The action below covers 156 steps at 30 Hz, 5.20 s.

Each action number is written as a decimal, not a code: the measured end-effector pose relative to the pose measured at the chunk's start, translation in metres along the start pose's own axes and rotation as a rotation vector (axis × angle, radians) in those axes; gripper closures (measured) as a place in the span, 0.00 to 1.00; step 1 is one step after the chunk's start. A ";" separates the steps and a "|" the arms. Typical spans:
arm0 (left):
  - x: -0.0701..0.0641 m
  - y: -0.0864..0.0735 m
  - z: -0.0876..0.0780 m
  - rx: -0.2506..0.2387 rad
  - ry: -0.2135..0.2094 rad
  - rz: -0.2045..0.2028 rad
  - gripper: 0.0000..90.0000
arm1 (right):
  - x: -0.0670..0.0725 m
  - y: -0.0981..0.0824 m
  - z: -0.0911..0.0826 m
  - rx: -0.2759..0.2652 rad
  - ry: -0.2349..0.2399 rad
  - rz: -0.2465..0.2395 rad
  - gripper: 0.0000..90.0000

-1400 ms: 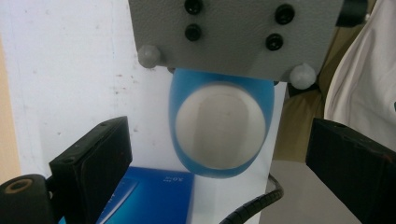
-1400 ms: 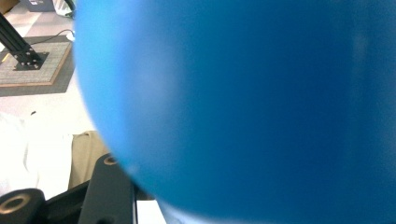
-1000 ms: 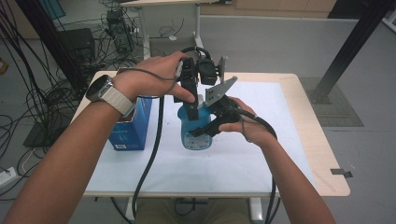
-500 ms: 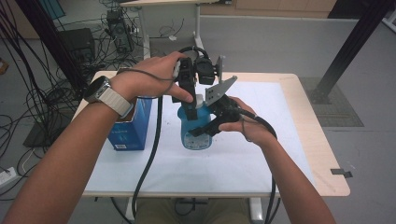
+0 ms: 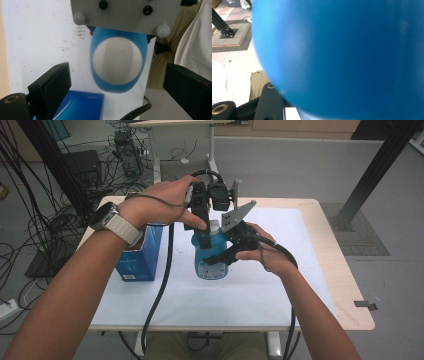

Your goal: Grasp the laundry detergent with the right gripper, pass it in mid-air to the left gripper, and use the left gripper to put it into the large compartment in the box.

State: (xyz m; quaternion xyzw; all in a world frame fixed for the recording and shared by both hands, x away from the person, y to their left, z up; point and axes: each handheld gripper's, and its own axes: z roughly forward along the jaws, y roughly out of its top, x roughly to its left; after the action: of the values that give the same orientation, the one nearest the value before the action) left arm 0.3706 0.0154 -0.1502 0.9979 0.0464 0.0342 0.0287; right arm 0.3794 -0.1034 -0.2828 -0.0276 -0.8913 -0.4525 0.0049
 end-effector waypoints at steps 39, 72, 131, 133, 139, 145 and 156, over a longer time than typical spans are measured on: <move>0.000 -0.003 0.000 -0.001 0.008 -0.008 0.09 | -0.001 0.001 -0.001 -0.004 0.001 0.001 0.49; 0.000 -0.004 0.000 -0.002 0.010 -0.010 0.09 | -0.002 0.001 0.000 -0.002 0.001 0.008 0.49; 0.002 0.004 0.019 -0.012 -0.020 0.013 0.11 | 0.003 0.003 -0.001 -0.014 0.010 0.006 0.49; 0.002 0.004 0.020 -0.017 -0.025 0.015 0.13 | 0.003 0.003 -0.001 -0.017 0.009 -0.001 0.49; 0.003 0.006 0.023 -0.011 -0.036 0.010 0.13 | 0.003 0.003 -0.001 -0.022 0.000 -0.014 0.49; 0.003 0.008 0.027 -0.005 -0.046 0.015 0.14 | 0.007 0.005 -0.001 -0.023 0.025 0.018 0.49; 0.005 0.008 0.030 -0.010 -0.068 0.021 0.19 | 0.006 0.005 -0.002 -0.018 0.014 0.013 0.49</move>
State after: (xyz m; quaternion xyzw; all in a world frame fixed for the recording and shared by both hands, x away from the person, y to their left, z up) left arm 0.3783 0.0061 -0.1797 0.9988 0.0350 0.0006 0.0347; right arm 0.3736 -0.1020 -0.2779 -0.0302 -0.8870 -0.4605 0.0137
